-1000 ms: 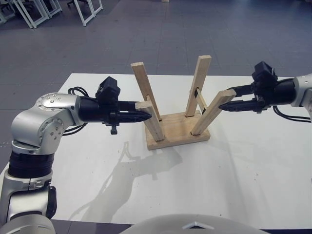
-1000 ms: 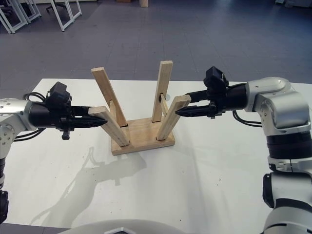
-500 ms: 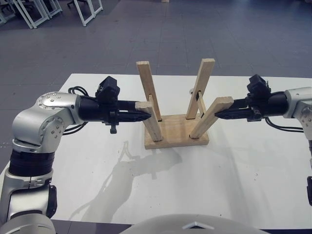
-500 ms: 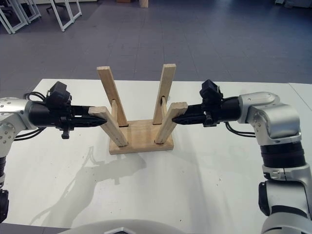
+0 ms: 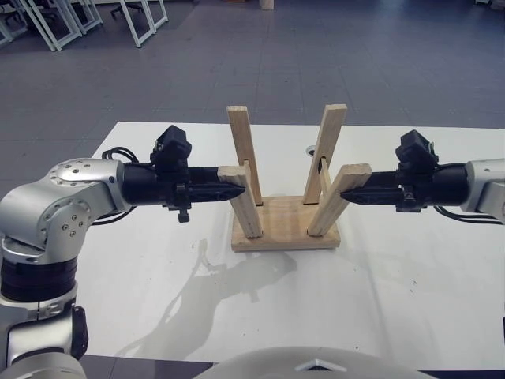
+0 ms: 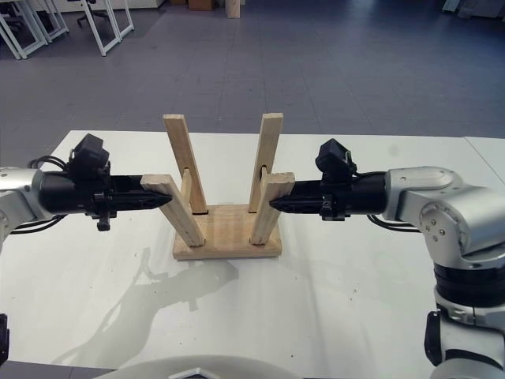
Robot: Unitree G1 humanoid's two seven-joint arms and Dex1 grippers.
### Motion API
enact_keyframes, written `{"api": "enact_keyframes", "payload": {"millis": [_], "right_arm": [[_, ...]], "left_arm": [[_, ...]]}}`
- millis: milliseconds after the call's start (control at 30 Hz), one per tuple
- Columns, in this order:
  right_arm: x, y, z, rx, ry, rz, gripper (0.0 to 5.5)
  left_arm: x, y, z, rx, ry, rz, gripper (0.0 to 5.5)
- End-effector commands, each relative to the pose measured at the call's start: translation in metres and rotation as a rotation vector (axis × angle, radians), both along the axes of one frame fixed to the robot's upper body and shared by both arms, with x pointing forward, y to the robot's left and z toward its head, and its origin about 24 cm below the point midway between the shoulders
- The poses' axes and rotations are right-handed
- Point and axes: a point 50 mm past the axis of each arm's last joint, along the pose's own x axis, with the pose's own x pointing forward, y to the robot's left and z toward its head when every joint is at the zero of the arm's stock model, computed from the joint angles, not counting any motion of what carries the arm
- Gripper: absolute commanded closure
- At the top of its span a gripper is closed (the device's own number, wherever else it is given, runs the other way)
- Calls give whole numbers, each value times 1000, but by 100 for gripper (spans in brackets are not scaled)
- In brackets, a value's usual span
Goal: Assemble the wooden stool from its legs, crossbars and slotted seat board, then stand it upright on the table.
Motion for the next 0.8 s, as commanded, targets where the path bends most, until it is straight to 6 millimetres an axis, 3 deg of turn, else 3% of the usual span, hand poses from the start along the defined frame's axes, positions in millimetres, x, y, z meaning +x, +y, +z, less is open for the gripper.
{"api": "enact_keyframes", "payload": {"millis": [33,233,300,433,533,700,800], "right_arm": [[-8,-4,-18,-61,158,2,412],[-16,-6,-20,76,310,105,412],[-18,-10,-18,107,409,111,412],[-18,-14,-3,221,683,158,412],[-8,-14,5,276,779,165,412],[15,-18,3,311,865,51,412],[27,-20,-6,318,909,-33,374]], "left_arm": [[-12,0,-13,-197,153,-62,414],[-25,1,-22,-269,228,-147,414],[-26,5,-25,-280,337,-154,414],[-30,11,-16,-346,507,-225,414],[-32,15,-7,-408,618,-303,414],[-8,22,-3,-438,642,-202,414],[11,26,0,-484,657,-158,365]]}}
